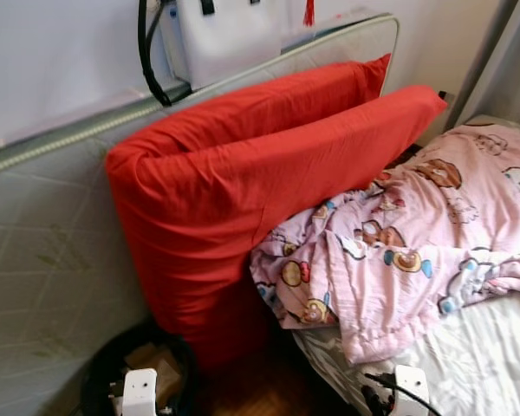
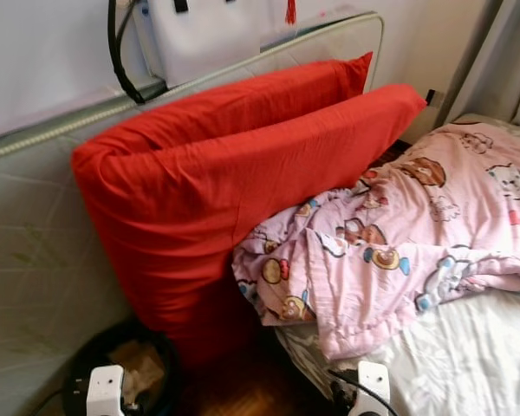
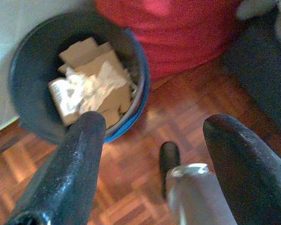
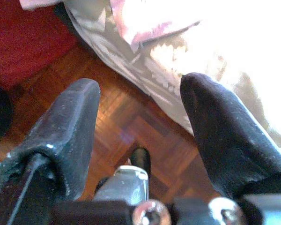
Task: Clean up the room
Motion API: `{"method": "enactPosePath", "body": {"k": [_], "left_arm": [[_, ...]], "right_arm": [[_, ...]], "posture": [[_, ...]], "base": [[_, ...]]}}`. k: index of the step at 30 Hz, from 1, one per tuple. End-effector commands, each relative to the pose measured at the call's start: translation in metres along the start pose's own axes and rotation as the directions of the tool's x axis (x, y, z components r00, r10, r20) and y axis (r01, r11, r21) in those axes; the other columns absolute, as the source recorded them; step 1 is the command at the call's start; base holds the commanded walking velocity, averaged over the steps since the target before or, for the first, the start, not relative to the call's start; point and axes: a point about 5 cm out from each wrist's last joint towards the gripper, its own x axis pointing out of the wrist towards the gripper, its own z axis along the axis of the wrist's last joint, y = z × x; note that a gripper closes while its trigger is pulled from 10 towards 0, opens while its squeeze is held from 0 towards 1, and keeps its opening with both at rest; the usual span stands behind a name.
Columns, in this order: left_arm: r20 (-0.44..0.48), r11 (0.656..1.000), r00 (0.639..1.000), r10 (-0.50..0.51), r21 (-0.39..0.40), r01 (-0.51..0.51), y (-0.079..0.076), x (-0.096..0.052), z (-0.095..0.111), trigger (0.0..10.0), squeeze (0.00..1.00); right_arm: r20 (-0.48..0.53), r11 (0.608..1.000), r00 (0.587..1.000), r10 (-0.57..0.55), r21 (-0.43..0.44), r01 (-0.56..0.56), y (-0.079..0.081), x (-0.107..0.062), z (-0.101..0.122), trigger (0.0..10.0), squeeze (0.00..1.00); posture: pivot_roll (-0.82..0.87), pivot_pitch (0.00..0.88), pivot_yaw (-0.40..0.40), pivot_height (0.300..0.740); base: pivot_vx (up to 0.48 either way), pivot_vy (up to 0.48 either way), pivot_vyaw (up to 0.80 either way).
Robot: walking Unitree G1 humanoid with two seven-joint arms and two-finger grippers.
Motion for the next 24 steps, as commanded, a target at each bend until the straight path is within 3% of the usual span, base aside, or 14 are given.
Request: {"method": "enactPosePath", "body": {"k": [1, 3, 7, 8, 9, 10, 11, 12, 14, 24], "left_arm": [[0.053, 1.0, 0.999, -0.002, -0.031, 0.003, 0.0, -0.001, 0.004, 10.0, 0.0], [0.07, 0.999, 0.997, -0.007, -0.036, 0.009, -0.001, -0.001, 0.005, 10.0, 0.0], [0.212, 1.0, 0.977, 0.011, -0.025, -0.006, -0.002, -0.002, 0.02, 10.0, 0.0], [0.212, 1.0, 0.977, 0.011, -0.025, -0.006, -0.002, -0.002, 0.02, 10.0, 0.0], [0.343, 1.0, 0.939, 0.001, -0.018, 0.005, -0.004, 0.0, 0.048, 10.0, 0.0], [0.343, 1.0, 0.939, 0.001, -0.018, 0.005, -0.004, 0.0, 0.048, 10.0, 0.0], [0.489, 1.0, 0.872, -0.014, -0.003, 0.018, -0.007, -0.003, 0.08, 10.0, 0.0], [0.526, 1.0, 0.85, -0.018, -0.002, 0.023, -0.009, -0.006, 0.089, 10.0, 0.0], [0.556, 1.0, 0.831, -0.027, 0.011, 0.025, -0.011, -0.011, 0.09, 10.0, 0.0], [0.568, 0.999, 0.821, -0.046, 0.012, 0.047, -0.015, -0.025, 0.083, 10.0, 0.0]], "right_arm": [[0.048, 1.0, 0.999, 0.004, 0.025, -0.006, -0.001, -0.001, 0.003, 10.0, 0.0], [0.067, 0.999, 0.998, 0.006, 0.036, -0.008, -0.001, -0.001, 0.005, 10.0, 0.0], [0.117, 0.999, 0.993, 0.023, 0.033, -0.027, -0.002, -0.002, 0.009, 10.0, 0.0], [0.117, 0.999, 0.993, 0.023, 0.033, -0.027, -0.002, -0.002, 0.009, 10.0, 0.0], [0.125, 0.999, 0.992, 0.033, 0.027, -0.036, -0.002, -0.003, 0.009, 10.0, 0.0], [0.125, 0.999, 0.992, 0.033, 0.027, -0.036, -0.002, -0.003, 0.009, 10.0, 0.0], [0.134, 0.999, 0.99, 0.043, 0.022, -0.046, -0.002, -0.003, 0.01, 10.0, 0.0], [0.137, 0.999, 0.989, 0.046, 0.02, -0.049, -0.001, -0.003, 0.01, 10.0, 0.0], [0.143, 0.998, 0.989, 0.046, 0.023, -0.05, -0.001, -0.003, 0.01, 10.0, 0.0], [0.163, 0.997, 0.984, 0.078, -0.016, -0.077, 0.002, -0.005, 0.01, 10.0, 0.0]], "posture": [[-0.04, 0.071, 0.002, 0.74], [-0.04, 0.072, 0.001, 0.74], [-0.05, 0.073, -0.01, 0.74], [-0.05, 0.073, -0.01, 0.74], [-0.04, 0.075, -0.012, 0.74], [-0.04, 0.075, -0.012, 0.74], [-0.04, 0.072, -0.01, 0.74], [-0.04, 0.072, -0.01, 0.74], [-0.05, 0.065, -0.008, 0.74], [-0.05, 0.036, 0.002, 0.74]], "base": [[0.0, 0.0, 0.0], [0.0, 0.0, 0.0], [0.0, 0.0, 0.0], [0.0, 0.0, 0.0], [0.0, 0.0, 0.0], [0.0, 0.0, 0.0], [0.0, 0.0, 0.0], [0.0, 0.0, 0.0], [0.0, 0.0, 0.0], [0.0, 0.0, 0.0]]}}
